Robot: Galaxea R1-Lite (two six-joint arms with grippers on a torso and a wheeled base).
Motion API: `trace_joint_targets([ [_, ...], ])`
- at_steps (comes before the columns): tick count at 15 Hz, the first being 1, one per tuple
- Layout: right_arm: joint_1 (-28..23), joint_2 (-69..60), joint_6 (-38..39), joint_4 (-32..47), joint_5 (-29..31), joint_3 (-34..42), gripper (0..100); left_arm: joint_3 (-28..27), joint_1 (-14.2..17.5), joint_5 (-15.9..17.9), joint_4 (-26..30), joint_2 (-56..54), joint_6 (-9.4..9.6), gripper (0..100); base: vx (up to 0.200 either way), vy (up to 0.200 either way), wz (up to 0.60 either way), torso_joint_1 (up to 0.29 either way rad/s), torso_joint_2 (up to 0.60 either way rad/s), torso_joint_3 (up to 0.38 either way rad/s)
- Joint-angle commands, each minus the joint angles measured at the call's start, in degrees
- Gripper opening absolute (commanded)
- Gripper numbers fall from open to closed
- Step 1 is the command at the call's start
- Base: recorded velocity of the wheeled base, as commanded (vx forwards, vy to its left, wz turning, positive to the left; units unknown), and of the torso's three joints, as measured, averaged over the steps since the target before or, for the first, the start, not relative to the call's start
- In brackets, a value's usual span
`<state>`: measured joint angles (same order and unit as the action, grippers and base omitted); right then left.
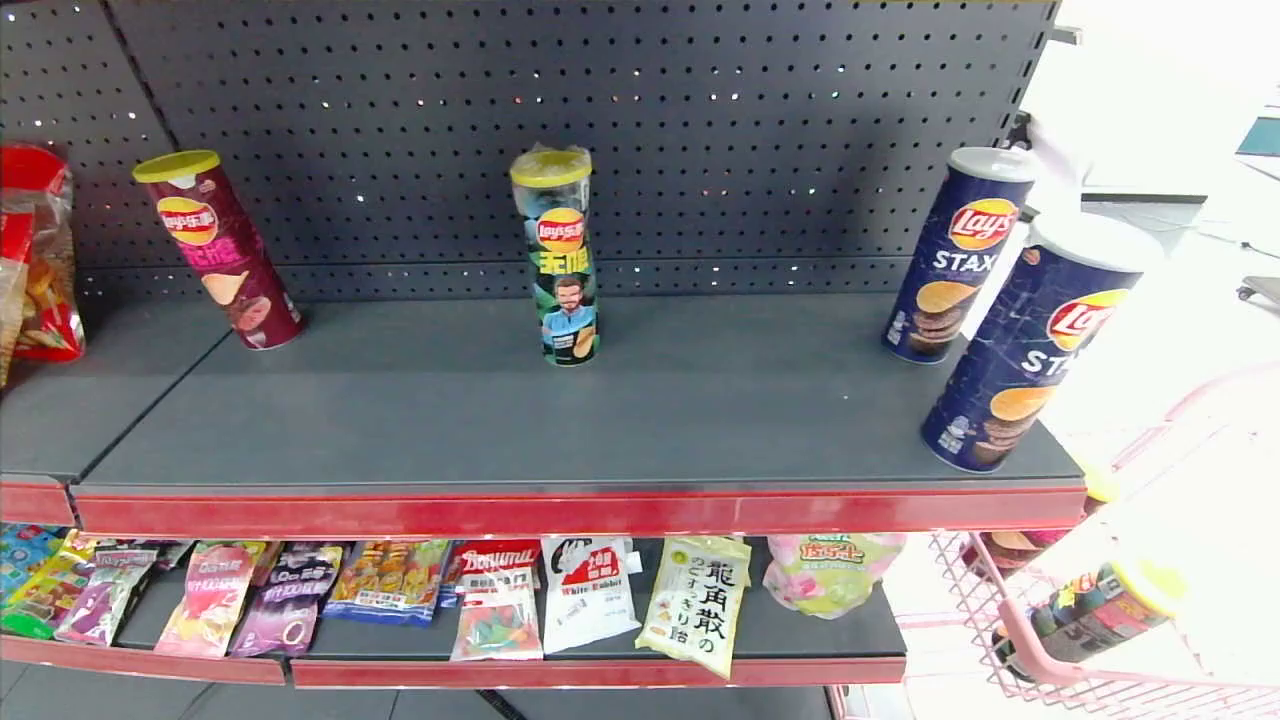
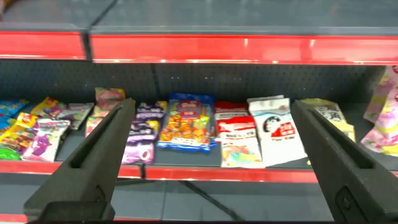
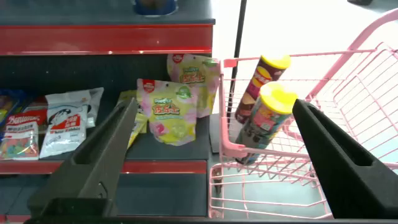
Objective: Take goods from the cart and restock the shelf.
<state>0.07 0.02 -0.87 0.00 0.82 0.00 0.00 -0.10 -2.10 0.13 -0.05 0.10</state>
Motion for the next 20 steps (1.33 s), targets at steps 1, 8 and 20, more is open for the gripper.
trace_joint_targets([
  [1, 0.01, 0.06, -0.01, 0.00, -0.03, 0.00, 100, 0.00, 0.01, -0.01, -0.05, 0.05, -0.01, 100, 0.000, -0.200, 0.00, 0.002, 0.00, -0.002],
  [8, 0.01, 0.06, 0.07, 0.00, 0.06, 0.00, 100, 0.00, 0.01, -0.01, -0.05, 0.05, -0.01, 100, 0.000, -0.029, -0.43, 0.003, 0.00, 0.002],
  [20, 0.01, 0.06, 0.34, 0.00, 0.15, 0.00, 100, 0.00, 0.01, -0.01, -0.05, 0.05, -0.01, 100, 0.000, 0.000, -0.15, -0.017, 0.04, 0.025],
])
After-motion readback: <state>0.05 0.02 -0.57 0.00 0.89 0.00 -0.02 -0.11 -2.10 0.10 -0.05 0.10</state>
